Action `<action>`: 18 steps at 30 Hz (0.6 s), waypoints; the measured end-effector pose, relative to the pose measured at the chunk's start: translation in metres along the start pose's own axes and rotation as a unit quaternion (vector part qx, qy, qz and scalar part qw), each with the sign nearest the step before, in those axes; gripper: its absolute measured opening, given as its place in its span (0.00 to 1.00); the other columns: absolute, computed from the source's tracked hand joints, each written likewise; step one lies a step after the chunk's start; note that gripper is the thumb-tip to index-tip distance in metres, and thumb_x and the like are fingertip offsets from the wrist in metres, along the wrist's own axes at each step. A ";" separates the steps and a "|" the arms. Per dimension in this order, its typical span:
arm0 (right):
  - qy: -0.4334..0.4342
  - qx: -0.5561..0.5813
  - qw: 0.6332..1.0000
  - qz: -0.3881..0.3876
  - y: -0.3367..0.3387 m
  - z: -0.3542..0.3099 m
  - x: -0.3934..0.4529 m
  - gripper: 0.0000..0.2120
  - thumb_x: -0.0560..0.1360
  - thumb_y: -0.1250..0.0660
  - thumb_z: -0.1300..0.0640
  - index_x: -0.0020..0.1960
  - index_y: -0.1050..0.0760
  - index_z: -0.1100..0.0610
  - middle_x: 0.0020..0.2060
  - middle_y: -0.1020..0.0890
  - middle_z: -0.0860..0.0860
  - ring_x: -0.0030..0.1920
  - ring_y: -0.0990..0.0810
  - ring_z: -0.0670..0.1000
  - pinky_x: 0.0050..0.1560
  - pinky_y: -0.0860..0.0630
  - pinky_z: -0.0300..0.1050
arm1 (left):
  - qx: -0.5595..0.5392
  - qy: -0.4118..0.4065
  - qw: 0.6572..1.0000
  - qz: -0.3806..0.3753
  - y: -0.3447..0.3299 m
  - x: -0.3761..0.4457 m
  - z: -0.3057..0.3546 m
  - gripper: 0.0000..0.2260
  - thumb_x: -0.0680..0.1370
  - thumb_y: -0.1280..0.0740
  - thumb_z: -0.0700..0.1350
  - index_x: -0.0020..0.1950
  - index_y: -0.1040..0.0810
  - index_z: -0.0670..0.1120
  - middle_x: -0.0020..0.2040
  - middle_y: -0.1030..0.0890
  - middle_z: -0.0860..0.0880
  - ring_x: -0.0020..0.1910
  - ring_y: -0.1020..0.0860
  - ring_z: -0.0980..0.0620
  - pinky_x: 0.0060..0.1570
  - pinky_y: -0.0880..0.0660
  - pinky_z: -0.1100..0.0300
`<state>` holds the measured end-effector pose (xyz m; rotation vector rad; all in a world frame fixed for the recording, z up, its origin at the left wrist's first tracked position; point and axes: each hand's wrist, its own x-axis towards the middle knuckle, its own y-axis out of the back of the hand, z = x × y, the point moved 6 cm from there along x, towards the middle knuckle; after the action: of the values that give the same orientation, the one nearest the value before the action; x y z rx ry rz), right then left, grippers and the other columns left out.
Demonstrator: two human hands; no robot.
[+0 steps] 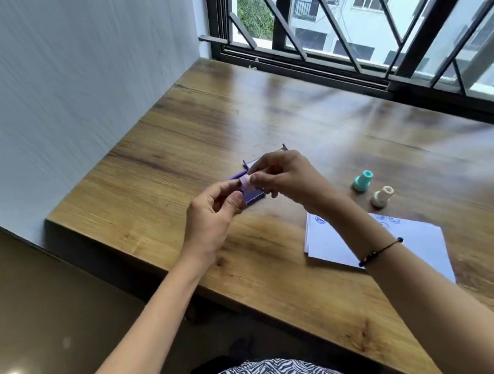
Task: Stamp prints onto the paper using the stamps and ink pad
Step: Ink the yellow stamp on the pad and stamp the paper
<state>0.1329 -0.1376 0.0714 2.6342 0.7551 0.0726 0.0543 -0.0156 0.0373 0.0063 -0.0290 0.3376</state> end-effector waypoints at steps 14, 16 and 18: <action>-0.003 0.043 0.999 -0.028 -0.020 -0.001 0.001 0.03 0.73 0.33 0.62 0.41 0.21 0.57 0.30 0.21 0.53 0.28 0.24 0.47 0.29 0.27 0.40 | -0.015 -0.006 1.000 0.015 0.012 -0.001 -0.002 0.07 0.72 0.30 0.42 0.48 0.20 0.50 0.43 0.17 0.50 0.40 0.19 0.59 0.40 0.24 0.69; 0.001 0.053 0.998 -0.023 -0.021 -0.001 -0.001 0.03 0.72 0.32 0.63 0.41 0.21 0.58 0.29 0.22 0.53 0.27 0.25 0.45 0.30 0.27 0.40 | -0.019 -0.008 1.000 0.020 0.013 -0.001 -0.003 0.06 0.72 0.30 0.41 0.47 0.19 0.50 0.42 0.17 0.50 0.39 0.19 0.59 0.40 0.23 0.69; 0.003 0.057 0.998 -0.016 -0.023 0.000 -0.001 0.03 0.72 0.32 0.64 0.41 0.21 0.58 0.28 0.22 0.52 0.27 0.26 0.44 0.32 0.28 0.42 | -0.020 -0.010 0.999 0.027 0.013 -0.001 -0.005 0.07 0.72 0.30 0.40 0.47 0.19 0.50 0.42 0.17 0.49 0.40 0.19 0.57 0.42 0.22 0.66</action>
<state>0.1208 -0.1205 0.0626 2.7297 0.8253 0.0284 0.0494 -0.0031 0.0318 -0.0317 -0.0566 0.3916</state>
